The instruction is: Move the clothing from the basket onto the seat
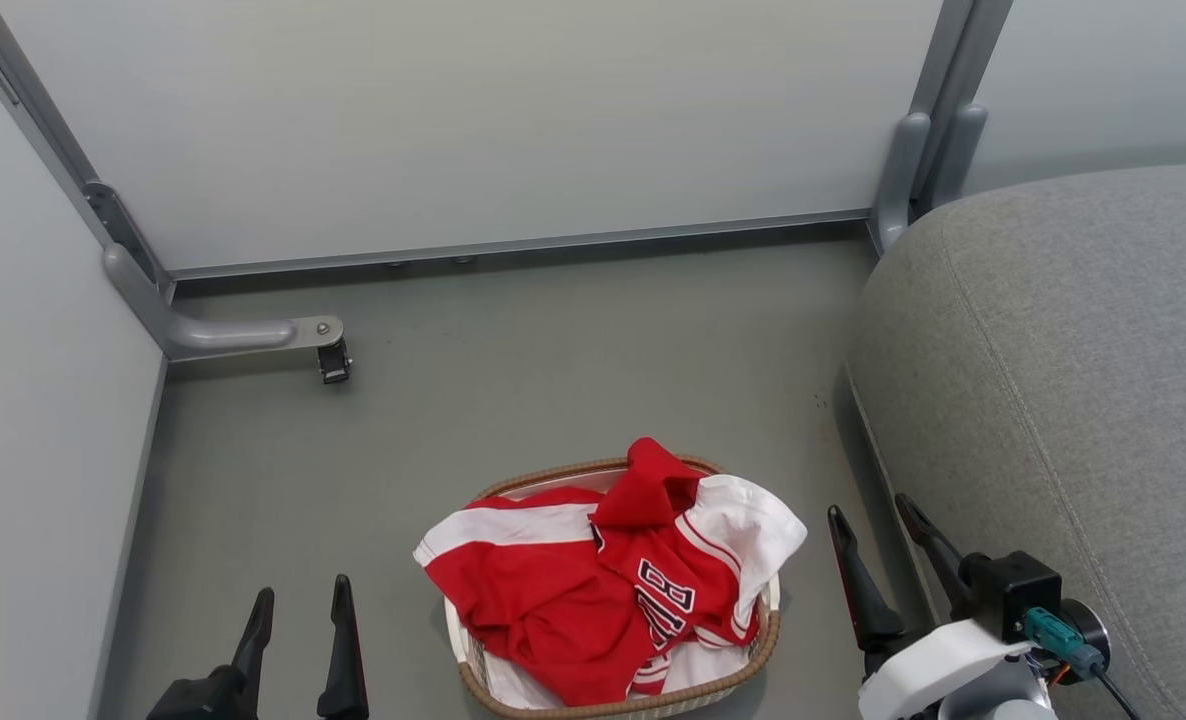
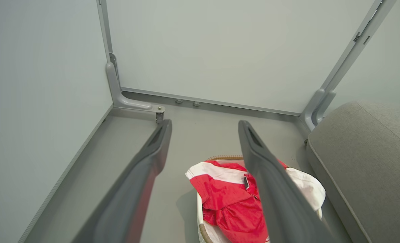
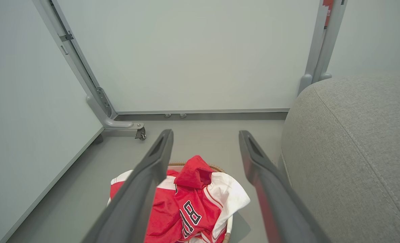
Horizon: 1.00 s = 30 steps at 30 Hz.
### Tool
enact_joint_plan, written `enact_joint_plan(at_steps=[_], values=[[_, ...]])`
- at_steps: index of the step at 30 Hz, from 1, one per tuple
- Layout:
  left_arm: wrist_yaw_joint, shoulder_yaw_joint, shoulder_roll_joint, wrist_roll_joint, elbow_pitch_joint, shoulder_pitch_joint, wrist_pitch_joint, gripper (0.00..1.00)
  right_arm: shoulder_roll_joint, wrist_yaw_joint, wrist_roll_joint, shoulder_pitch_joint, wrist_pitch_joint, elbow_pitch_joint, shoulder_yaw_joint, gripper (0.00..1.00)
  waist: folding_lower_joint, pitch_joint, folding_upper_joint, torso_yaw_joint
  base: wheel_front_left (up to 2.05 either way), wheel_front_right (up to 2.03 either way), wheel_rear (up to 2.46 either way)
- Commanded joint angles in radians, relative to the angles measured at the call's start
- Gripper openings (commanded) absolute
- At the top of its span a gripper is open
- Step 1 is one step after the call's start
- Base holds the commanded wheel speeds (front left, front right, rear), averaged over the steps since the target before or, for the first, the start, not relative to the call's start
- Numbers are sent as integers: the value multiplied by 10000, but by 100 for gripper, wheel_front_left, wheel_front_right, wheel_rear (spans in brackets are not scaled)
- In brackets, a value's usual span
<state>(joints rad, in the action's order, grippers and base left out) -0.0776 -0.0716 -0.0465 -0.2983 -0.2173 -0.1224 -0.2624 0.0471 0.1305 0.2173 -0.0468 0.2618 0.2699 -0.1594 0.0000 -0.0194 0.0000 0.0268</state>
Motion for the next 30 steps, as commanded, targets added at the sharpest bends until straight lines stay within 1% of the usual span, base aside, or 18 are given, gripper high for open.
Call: enact_joint_plan(at_steps=[1, 8, 14, 18, 24, 30], values=[[29, -12, -68, -26, 0, -31, -38, 100, 61, 2, -37, -7, 49, -20, 21, 100, 0, -18, 0, 0, 0, 0, 0], [37, -67, -68, 15, 93, 101, -38, 100, 61, 2, -84, -114, 49, -185, 83, 100, 0, -261, 0, 15, 0, 0, 0], [-76, -181, -69, 434, 114, 667, -38, 100, 61, 2, -204, -425, 47, -503, 335, 100, 0, -959, 0, 69, 0, 0, 0], [-177, -312, -69, 693, 82, 1414, -37, 100, 61, 2, -398, -811, 47, -740, 655, 100, 0, -1785, 0, 76, 0, 0, 0], [-317, -657, -69, 1077, -185, 3079, -24, 100, 61, 2, -709, -1650, 47, -1252, 1312, 100, 0, -3425, 0, -20, 0, 0, 0], [-458, -1238, -80, 1648, -1051, 4990, -24, 100, 56, 2, -942, -2507, 49, -2021, 2005, 100, 0, -5064, 0, -237, 0, 0, 0]])
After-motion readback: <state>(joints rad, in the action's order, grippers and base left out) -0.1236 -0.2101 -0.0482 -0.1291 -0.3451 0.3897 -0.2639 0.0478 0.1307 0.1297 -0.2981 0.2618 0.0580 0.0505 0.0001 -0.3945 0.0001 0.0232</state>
